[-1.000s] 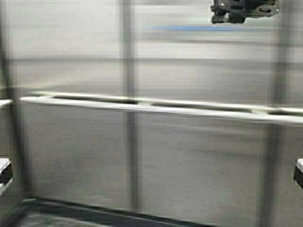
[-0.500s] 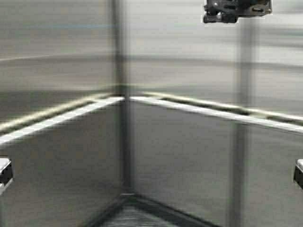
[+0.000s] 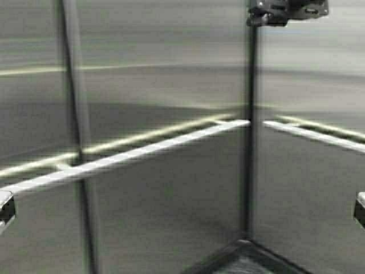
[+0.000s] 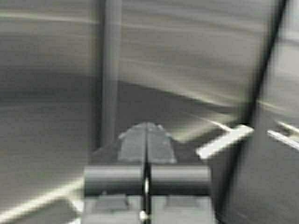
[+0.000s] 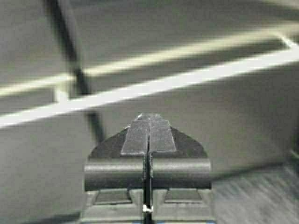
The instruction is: Navigate to elevator, push the call button, then enter the elevator
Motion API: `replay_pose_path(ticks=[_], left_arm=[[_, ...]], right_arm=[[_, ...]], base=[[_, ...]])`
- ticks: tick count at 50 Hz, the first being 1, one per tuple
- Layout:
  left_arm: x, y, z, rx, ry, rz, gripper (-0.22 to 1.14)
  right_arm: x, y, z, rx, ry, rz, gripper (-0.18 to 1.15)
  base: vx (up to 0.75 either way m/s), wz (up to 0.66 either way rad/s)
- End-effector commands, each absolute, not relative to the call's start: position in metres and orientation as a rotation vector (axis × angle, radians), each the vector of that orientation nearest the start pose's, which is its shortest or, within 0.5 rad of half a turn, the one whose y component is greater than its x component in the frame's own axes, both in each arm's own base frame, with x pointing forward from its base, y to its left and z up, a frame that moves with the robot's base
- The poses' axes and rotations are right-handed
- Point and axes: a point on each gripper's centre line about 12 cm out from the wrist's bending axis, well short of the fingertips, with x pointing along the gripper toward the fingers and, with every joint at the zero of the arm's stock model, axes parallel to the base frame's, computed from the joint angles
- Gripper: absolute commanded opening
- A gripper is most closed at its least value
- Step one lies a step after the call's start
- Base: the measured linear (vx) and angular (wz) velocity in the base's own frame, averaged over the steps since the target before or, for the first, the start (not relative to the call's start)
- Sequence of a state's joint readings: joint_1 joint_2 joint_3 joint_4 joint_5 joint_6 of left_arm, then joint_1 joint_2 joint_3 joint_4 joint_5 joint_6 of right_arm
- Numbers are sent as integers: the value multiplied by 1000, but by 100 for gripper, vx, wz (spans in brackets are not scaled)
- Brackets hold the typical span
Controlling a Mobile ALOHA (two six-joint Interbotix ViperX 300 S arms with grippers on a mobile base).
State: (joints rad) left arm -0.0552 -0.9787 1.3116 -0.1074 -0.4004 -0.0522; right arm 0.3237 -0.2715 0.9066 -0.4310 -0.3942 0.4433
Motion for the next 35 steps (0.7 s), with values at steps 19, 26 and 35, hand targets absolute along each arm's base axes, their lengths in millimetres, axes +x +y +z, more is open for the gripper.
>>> replay_pose_path(ticks=[19, 26, 35], left_arm=[[186, -5, 258, -144, -83, -20, 2], [186, -5, 257, -150, -80, -20, 2], [187, -5, 256, -150, -75, -18, 2]], right_arm=[[318, 120, 209, -21, 313, 464, 6], [319, 121, 210, -21, 311, 464, 6], [320, 121, 210, -21, 310, 464, 6]], base=[[6, 49], [5, 41], [5, 43]])
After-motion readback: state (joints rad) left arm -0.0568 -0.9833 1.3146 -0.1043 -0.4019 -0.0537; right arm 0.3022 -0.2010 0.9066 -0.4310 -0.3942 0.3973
